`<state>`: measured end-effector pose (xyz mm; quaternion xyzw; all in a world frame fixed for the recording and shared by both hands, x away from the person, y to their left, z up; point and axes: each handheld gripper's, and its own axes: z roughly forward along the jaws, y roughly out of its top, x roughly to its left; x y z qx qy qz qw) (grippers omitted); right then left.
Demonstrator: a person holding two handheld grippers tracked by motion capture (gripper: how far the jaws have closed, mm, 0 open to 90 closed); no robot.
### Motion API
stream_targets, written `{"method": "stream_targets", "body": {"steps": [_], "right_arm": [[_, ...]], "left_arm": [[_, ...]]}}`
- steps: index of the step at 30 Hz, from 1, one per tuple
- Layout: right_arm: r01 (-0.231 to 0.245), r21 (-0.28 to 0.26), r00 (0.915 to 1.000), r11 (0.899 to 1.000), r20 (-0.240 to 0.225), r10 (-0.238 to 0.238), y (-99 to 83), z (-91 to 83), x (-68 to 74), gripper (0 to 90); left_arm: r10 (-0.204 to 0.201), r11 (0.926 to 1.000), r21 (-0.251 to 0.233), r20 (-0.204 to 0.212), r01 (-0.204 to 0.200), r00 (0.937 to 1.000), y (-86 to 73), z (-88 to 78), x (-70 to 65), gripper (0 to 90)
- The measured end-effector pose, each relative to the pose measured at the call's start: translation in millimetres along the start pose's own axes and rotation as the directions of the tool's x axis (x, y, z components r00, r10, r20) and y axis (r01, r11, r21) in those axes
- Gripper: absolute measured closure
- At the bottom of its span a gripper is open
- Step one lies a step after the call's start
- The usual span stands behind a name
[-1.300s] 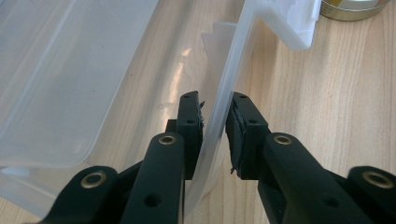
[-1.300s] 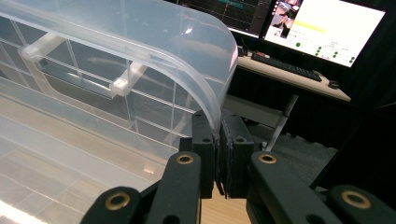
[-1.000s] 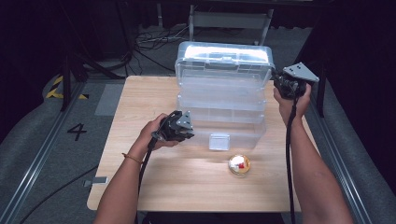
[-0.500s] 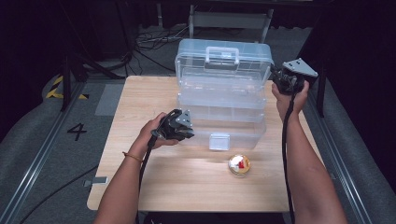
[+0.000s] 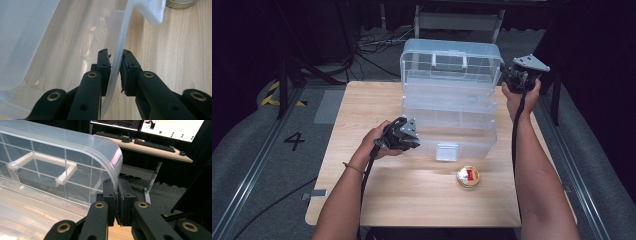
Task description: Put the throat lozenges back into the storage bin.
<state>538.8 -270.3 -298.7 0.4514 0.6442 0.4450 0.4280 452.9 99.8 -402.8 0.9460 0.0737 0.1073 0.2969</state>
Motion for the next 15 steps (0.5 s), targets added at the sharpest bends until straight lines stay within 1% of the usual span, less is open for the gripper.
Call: {"method": "stream_targets", "body": {"steps": [2, 8, 15], "right_arm": [[-0.014, 0.01, 0.9999, 1.0, -0.008, 0.014, 1.1, 2.7, -2.3, 86.3], [0.001, 0.017, 0.9999, 1.0, -0.013, -0.001, 3.3, 9.4, -4.5, 86.1], [0.003, 0.04, 0.9998, 0.999, -0.021, -0.002, 7.5, 19.4, -7.4, 85.8]], "left_arm": [[0.0, 1.0, -0.001, -0.002, 0.0, 1.0, -0.1, 0.0, -0.1, 79.5], [-0.001, 1.0, 0.001, -0.003, 0.001, 1.0, 0.1, 0.1, -0.6, 79.2], [-0.014, 0.9999, -0.003, -0.006, 0.014, 0.9999, -0.1, 0.4, -1.4, 78.9]]}}
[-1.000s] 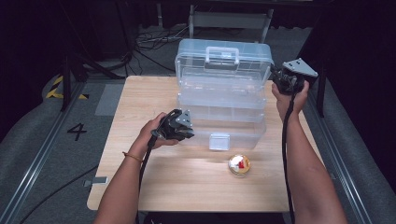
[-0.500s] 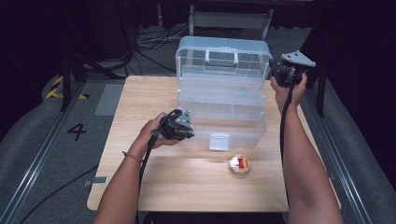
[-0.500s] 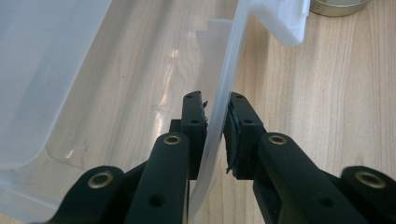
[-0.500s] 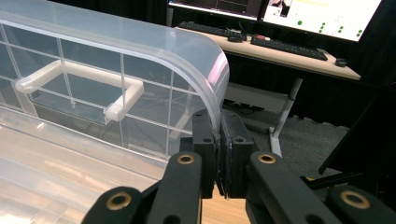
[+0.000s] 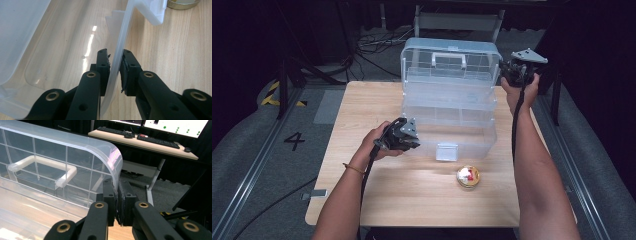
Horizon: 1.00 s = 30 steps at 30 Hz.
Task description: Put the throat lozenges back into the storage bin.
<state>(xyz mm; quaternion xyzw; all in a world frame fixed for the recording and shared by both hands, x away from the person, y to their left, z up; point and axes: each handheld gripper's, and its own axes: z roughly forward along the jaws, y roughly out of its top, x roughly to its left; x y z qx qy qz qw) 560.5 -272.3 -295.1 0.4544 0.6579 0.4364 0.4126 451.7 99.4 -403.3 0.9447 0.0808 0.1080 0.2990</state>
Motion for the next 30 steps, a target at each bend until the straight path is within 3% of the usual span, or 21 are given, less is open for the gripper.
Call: {"method": "stream_targets", "body": {"steps": [13, 30], "right_arm": [[-0.007, 0.033, 0.999, 0.999, -0.044, 0.008, 4.6, 20.5, -11.6, 84.9], [0.026, 0.112, 0.998, 0.993, -0.061, -0.019, 15.3, 40.6, -16.0, 83.8]], "left_arm": [[-0.024, 0.9997, -0.01, -0.007, 0.024, 0.9997, -0.9, 0.1, -1.5, 77.9], [-0.041, 0.9989, -0.024, -0.009, 0.041, 0.9991, -1.6, 1.0, -2.1, 77.2]]}}
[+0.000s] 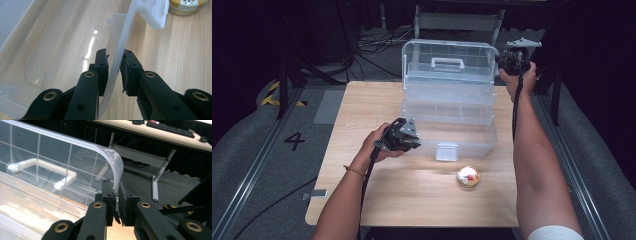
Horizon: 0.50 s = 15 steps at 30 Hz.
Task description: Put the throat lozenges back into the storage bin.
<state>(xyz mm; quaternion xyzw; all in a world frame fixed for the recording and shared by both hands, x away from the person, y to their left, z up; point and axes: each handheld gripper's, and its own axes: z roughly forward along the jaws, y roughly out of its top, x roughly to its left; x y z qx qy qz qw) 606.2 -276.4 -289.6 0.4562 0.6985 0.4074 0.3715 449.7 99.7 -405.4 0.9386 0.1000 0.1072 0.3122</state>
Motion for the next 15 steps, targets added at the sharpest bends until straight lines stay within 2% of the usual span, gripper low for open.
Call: {"method": "stream_targets", "body": {"steps": [2, 15], "right_arm": [[-0.011, 0.0, 0.9999, 1.0, -0.001, 0.011, -0.2, 1.6, -0.5, 83.8], [-0.008, 0.022, 0.9999, 1.0, -0.01, 0.008, 1.9, 12.2, -4.3, 83.4]], "left_arm": [[0.0, 1.0, -0.004, 0.001, 0.0, 1.0, 0.0, 0.7, 0.0, 77.2], [0.007, 1.0, 0.005, -0.009, -0.007, 0.9999, 1.4, 1.9, -1.3, 77.0]]}}
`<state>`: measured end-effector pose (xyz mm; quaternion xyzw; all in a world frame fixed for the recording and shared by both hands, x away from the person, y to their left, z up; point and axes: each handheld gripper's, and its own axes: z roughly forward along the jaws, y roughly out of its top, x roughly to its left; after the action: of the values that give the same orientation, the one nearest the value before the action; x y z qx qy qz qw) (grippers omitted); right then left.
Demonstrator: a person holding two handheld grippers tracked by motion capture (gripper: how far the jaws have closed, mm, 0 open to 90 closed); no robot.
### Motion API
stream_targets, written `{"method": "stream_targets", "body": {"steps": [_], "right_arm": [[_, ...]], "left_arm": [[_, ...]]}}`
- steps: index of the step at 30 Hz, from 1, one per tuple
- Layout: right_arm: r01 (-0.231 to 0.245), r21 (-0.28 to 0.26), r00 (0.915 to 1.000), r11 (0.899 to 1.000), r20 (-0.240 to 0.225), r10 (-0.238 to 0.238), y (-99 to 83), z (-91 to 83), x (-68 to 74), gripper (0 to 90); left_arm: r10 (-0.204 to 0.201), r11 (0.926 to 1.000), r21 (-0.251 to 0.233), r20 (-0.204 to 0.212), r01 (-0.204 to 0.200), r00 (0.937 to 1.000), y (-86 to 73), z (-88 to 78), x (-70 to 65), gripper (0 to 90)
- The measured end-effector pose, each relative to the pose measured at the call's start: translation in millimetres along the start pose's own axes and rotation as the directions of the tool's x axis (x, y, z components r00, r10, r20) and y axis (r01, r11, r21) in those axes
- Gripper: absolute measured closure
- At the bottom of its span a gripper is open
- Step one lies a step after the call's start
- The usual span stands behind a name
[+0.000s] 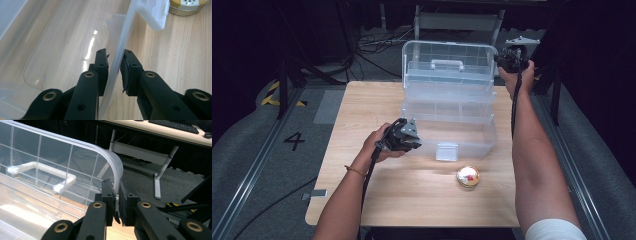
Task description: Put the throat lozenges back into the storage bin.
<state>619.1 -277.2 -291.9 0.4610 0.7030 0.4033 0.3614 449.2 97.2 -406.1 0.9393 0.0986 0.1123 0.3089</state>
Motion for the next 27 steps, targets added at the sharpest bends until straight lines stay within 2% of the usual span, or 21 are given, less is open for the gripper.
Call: {"method": "stream_targets", "body": {"steps": [11, 27], "right_arm": [[-0.008, 0.005, 0.9998, 1.0, -0.018, 0.008, -0.4, 4.3, -3.2, 83.2], [-0.019, 0.03, 0.9997, 0.999, -0.014, 0.02, 1.2, 14.0, -3.6, 82.9]], "left_arm": [[-0.006, 1.0, -0.005, -0.012, 0.006, 0.9999, -0.1, 0.6, -1.5, 76.3], [-0.015, 0.9999, -0.008, -0.004, 0.015, 0.9999, -0.6, 0.7, -3.4, 76.1]]}}
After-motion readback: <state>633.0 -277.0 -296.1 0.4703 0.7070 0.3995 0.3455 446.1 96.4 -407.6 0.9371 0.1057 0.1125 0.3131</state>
